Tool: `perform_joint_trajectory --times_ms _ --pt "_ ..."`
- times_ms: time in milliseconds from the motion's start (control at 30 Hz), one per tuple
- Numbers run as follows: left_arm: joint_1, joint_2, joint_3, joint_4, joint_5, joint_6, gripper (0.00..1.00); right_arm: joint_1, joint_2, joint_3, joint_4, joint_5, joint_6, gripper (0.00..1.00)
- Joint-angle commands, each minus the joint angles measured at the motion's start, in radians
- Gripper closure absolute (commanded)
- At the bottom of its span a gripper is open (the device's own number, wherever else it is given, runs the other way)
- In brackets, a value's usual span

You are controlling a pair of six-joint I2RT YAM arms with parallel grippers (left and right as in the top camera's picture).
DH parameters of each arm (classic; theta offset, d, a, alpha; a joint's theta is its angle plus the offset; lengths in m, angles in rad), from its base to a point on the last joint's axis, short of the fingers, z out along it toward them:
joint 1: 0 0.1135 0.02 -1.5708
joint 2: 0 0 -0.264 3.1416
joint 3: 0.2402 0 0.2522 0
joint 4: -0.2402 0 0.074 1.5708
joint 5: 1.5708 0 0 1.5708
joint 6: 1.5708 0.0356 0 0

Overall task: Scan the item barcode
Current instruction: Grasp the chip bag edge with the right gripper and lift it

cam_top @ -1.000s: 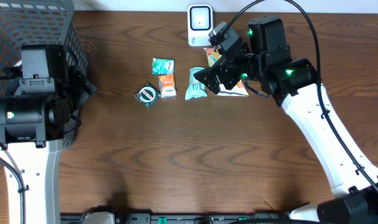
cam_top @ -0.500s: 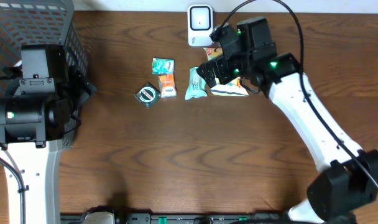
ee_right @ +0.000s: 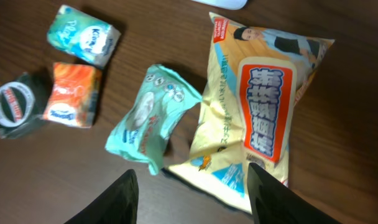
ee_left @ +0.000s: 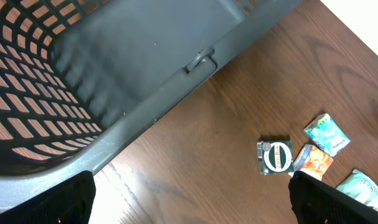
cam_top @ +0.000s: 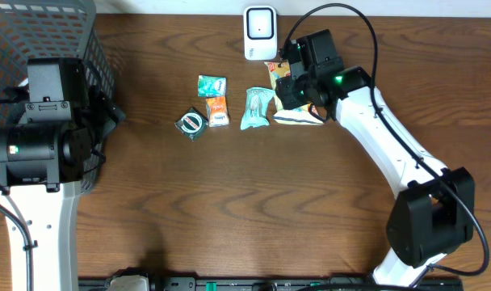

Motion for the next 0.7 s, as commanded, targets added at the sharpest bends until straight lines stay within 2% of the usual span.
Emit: perform_joint_trajectory --times_ms 0,167,267,433,533,667 --pt "0.007 0.000 0.005 -0.003 -0.010 -0.005 0.03 0.002 0.041 0.003 0.025 0.038 0.005 0.50" --pt "0.007 0.000 0.005 -0.003 -0.010 -0.005 0.02 -0.015 0.132 0.003 0.065 0.197 0.077 0.51" --pt "0.007 0.000 0.005 -0.003 -0.010 -0.005 0.02 -0.024 0.179 0.003 0.060 0.244 0.076 0.48" --pt "0.007 0.000 0.005 -0.003 -0.010 -0.005 0.02 -0.033 0.203 0.004 -0.001 0.326 0.104 0.56" --pt "0.007 0.000 0.005 -0.003 -0.010 -0.005 0.02 -0.039 0.197 0.004 -0.053 0.457 0.171 0.56" --pt "0.007 0.000 0.005 -0.003 -0.010 -0.005 0.02 -0.042 0.196 0.010 -0.147 0.554 0.174 0.55"
